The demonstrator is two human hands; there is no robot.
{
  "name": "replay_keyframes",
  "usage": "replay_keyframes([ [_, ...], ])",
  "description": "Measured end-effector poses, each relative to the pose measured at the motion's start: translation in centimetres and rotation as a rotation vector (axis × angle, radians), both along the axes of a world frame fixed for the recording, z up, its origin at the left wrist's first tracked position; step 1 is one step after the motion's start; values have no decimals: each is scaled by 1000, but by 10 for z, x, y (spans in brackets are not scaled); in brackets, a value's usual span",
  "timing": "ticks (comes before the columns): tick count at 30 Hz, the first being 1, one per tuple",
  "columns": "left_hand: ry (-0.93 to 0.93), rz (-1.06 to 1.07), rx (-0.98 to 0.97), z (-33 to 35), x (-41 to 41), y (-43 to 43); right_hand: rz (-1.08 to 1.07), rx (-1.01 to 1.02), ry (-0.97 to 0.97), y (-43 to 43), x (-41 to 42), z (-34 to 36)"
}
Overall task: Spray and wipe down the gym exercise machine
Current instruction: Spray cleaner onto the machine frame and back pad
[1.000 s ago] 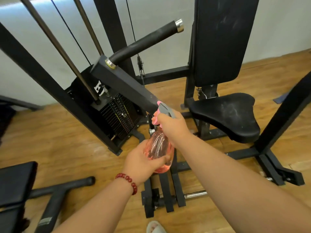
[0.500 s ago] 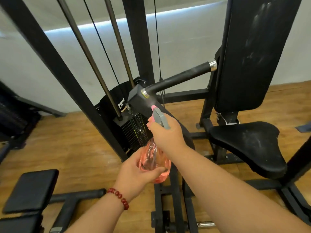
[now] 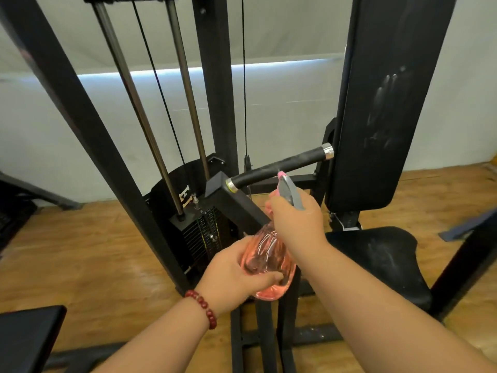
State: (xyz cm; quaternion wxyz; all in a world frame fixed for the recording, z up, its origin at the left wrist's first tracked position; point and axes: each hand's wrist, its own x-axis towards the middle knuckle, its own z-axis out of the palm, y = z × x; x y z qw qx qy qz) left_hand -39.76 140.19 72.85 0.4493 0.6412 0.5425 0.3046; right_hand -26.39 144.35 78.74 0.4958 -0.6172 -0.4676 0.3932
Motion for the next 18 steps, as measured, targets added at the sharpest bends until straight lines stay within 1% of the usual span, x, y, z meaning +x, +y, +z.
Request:
replay_keyframes([
  [3, 8, -43, -11, 3, 12, 8, -43, -18, 12, 0, 13, 4],
  [8, 28, -86, 3, 10, 36, 15, -127, 15, 20, 1, 41, 4],
  [11, 52, -107, 16, 13, 55, 17, -174, -24, 23, 4, 60, 4],
  [18, 61, -71, 18, 18, 105, 17, -91, -5, 44, 7, 112, 8],
])
